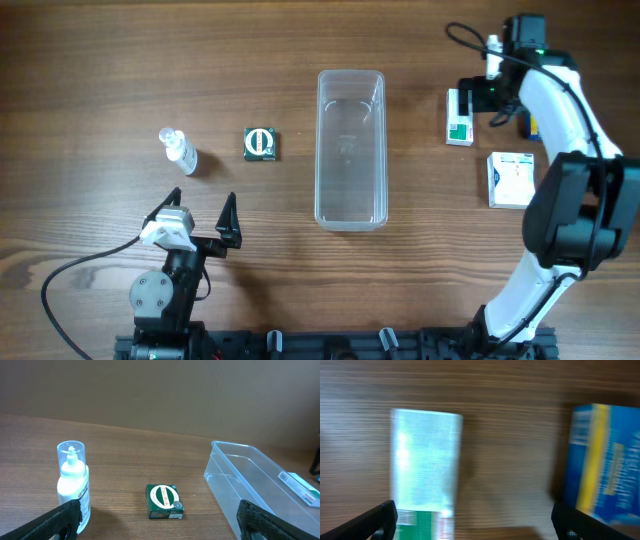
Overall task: Pack container
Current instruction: 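Reach right gripper to the blue VapoDrops box and grasp it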
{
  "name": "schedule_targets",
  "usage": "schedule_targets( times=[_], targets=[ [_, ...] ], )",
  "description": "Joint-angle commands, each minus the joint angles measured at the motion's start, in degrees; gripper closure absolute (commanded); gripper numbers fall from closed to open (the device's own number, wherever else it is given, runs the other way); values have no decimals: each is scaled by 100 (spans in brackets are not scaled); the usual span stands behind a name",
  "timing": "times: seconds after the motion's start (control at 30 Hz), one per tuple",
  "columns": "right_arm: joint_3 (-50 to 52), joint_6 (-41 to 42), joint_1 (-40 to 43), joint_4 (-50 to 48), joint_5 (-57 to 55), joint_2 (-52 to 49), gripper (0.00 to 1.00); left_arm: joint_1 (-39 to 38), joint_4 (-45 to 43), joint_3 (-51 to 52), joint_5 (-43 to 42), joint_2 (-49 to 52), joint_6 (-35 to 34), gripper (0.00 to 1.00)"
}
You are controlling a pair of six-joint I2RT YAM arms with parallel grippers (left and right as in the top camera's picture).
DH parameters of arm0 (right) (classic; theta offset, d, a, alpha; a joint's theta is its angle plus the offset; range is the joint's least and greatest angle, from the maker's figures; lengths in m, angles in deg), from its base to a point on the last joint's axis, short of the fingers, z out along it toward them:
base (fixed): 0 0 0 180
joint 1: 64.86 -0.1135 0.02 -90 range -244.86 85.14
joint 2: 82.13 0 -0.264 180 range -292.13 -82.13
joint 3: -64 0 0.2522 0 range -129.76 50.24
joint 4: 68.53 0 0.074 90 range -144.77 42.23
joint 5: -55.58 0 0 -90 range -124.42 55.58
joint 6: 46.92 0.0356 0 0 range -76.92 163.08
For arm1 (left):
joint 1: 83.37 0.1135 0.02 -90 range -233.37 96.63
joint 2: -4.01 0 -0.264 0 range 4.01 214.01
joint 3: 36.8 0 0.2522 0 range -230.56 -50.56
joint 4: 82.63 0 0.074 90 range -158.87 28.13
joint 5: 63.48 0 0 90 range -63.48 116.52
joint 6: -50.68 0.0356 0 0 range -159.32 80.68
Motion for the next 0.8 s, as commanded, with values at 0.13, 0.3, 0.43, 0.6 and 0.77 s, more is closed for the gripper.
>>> schedule_targets(
  times=[0.13,0.3,0.43,0.6,0.77],
  targets=[
    [-144,-837,1517,28,339,92,0,17,20,37,50,-9,133,0],
    [-144,-1746,1873,-358,988,87,0,17,20,37,50,-9,133,0],
    [-144,-1766,1856,-885,988,-26,0,17,20,37,50,-9,133,0],
    [-144,-1853,1873,-1233,990,-468,0,17,20,37,50,-9,133,0],
    [-144,-1421,1873,-1480,992,-815,0,17,20,37,50,-9,133,0]
  ],
)
